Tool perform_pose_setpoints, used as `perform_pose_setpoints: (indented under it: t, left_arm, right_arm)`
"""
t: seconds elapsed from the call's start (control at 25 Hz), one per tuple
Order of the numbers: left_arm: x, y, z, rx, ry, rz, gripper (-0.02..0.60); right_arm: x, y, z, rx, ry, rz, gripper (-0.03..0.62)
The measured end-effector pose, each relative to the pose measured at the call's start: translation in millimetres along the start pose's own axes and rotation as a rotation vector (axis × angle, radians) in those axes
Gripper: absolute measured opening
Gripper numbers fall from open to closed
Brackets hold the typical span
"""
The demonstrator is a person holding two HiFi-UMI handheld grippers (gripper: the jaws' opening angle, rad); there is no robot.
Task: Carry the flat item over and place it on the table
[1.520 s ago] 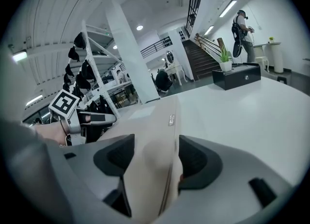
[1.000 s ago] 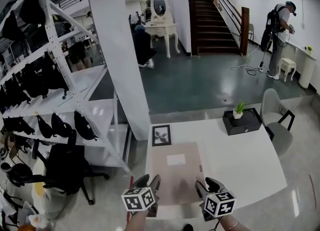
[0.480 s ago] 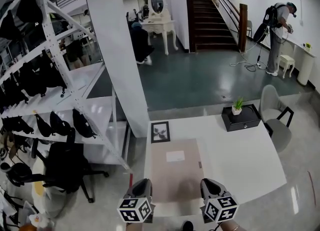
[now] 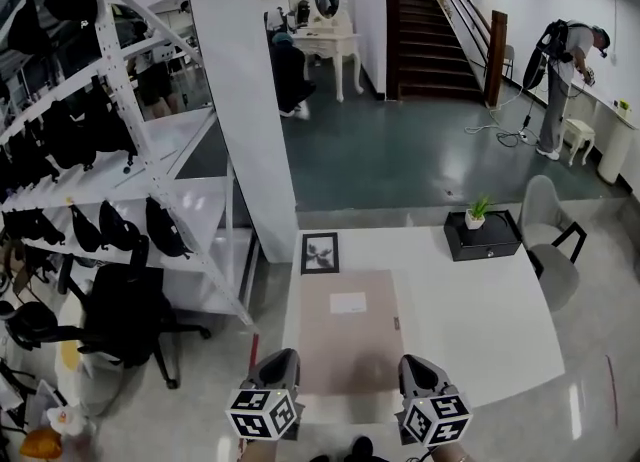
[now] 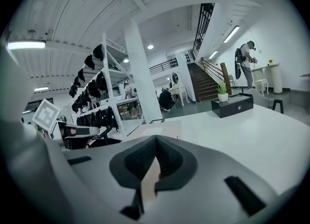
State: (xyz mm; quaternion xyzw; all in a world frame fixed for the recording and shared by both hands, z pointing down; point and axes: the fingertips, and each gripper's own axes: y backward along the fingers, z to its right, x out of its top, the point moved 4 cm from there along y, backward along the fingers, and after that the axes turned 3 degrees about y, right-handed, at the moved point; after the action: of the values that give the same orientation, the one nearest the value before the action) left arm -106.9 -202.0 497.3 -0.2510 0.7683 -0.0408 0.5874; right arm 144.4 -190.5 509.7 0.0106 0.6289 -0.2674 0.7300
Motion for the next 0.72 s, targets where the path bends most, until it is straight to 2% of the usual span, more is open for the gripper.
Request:
perform_pose_setpoints:
  t: [0.72]
  left_arm:
    - [-2.1, 2.7, 3.8, 0.018, -0.041, -0.005, 0.028]
  right_arm:
    - [0.6, 3.3, 0.0, 0.027, 0.022, -0.011, 0.000]
